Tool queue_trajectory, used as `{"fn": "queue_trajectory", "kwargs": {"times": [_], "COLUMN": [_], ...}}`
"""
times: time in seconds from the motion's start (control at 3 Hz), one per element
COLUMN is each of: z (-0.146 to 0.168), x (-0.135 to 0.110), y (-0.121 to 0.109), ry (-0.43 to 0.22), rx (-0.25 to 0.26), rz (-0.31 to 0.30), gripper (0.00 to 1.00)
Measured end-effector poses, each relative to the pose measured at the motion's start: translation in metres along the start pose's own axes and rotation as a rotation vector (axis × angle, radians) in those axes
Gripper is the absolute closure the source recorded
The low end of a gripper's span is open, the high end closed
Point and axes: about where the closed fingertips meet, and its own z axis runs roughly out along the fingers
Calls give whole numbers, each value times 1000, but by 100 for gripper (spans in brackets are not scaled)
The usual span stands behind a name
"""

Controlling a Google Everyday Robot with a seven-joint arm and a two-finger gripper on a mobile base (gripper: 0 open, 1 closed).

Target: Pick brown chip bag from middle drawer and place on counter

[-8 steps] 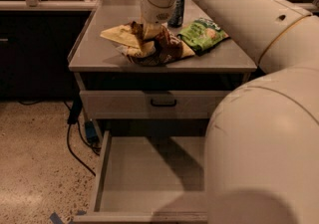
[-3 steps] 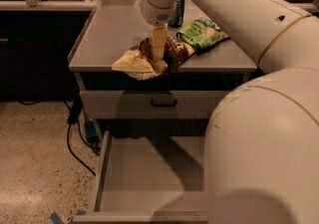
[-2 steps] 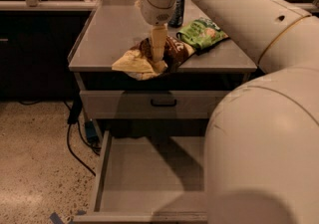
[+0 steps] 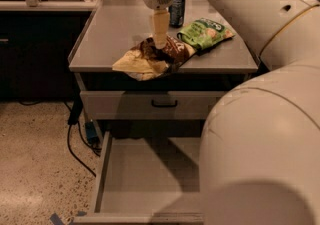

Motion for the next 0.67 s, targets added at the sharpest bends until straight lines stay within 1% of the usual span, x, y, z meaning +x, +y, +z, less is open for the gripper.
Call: {"fn": "queue_trajectory", "kwargs": {"times": [0.33, 0.67], "z": [-54, -99], "x": [3, 7], "y": [-17, -25], "ry": [6, 14], "rx": [64, 131], "rz": [27, 78], "gripper": [0, 0]}}
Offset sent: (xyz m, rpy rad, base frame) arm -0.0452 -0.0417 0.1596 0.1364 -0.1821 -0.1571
